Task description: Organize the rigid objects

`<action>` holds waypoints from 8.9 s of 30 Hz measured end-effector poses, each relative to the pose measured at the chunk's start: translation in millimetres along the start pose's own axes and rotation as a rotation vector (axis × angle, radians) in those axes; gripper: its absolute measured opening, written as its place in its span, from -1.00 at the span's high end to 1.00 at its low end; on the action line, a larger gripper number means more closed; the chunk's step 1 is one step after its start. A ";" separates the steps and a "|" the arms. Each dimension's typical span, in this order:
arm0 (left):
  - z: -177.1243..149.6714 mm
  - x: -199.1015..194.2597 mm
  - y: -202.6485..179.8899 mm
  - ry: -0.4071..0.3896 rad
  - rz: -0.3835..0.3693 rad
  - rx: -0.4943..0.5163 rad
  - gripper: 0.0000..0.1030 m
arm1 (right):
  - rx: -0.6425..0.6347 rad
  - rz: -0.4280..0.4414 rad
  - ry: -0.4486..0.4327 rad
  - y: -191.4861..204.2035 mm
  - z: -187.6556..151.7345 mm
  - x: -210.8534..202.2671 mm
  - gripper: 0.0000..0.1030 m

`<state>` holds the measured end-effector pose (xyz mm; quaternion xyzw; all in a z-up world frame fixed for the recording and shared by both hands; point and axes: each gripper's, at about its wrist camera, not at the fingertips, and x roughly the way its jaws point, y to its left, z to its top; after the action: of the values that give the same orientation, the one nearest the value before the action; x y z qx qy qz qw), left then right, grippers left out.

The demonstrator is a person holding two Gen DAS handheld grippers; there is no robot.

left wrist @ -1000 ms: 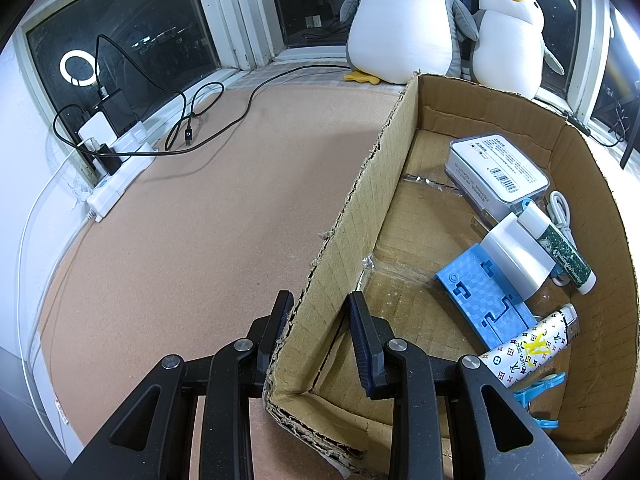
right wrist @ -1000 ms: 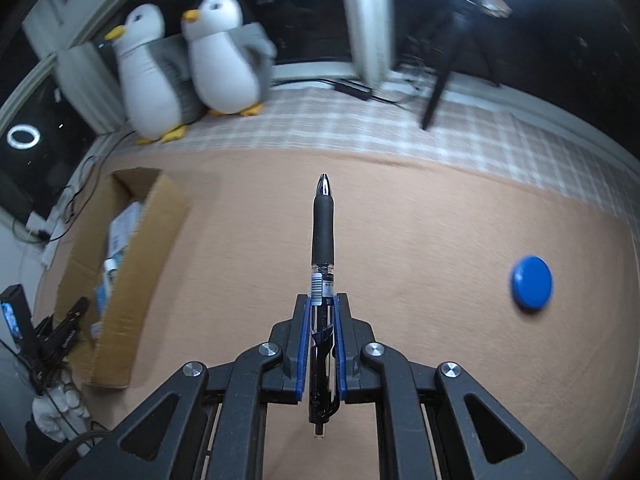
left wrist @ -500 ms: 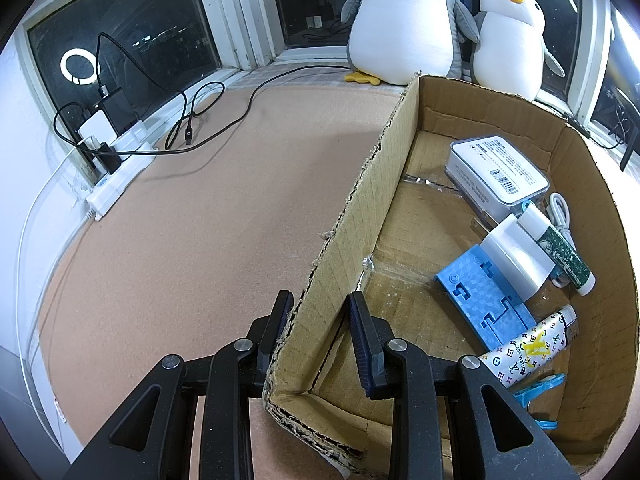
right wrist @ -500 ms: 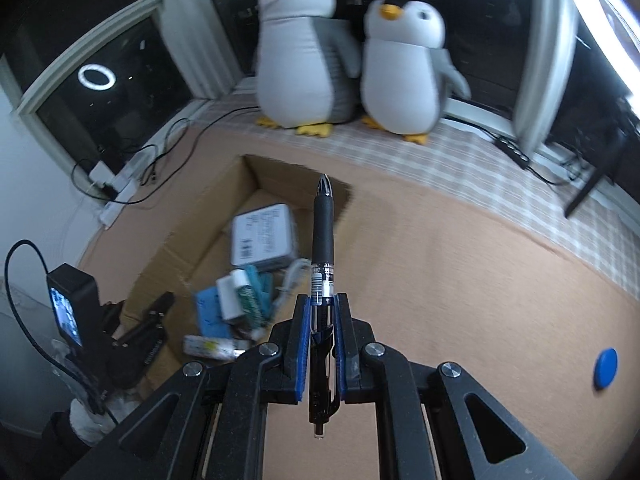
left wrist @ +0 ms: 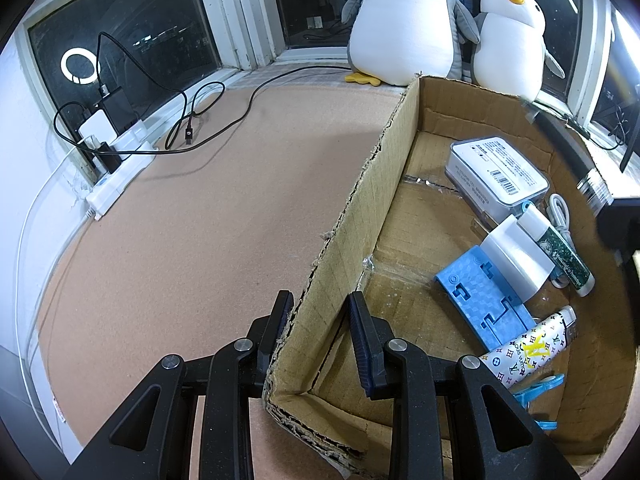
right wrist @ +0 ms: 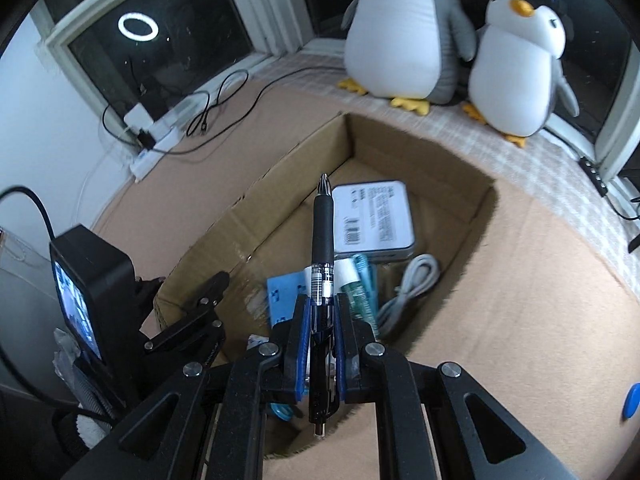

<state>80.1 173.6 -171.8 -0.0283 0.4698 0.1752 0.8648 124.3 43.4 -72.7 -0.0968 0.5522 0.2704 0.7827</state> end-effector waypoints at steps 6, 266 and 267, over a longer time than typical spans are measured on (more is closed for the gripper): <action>-0.1 0.0 0.2 0.000 0.000 0.000 0.43 | -0.024 -0.003 0.028 10.9 -1.8 16.8 0.80; 6.1 -184.6 -52.4 -0.299 -0.061 0.164 -0.63 | 0.197 -0.298 -0.349 -62.1 -98.8 -162.4 -0.42; 6.7 -189.0 -53.7 -0.307 -0.061 0.168 -0.65 | 0.198 -0.302 -0.359 -61.2 -100.0 -165.7 -0.42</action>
<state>9.2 72.5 -18.9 0.0568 0.3440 0.1114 0.9306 35.1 -105.1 33.1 -0.0516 0.4073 0.1079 0.9054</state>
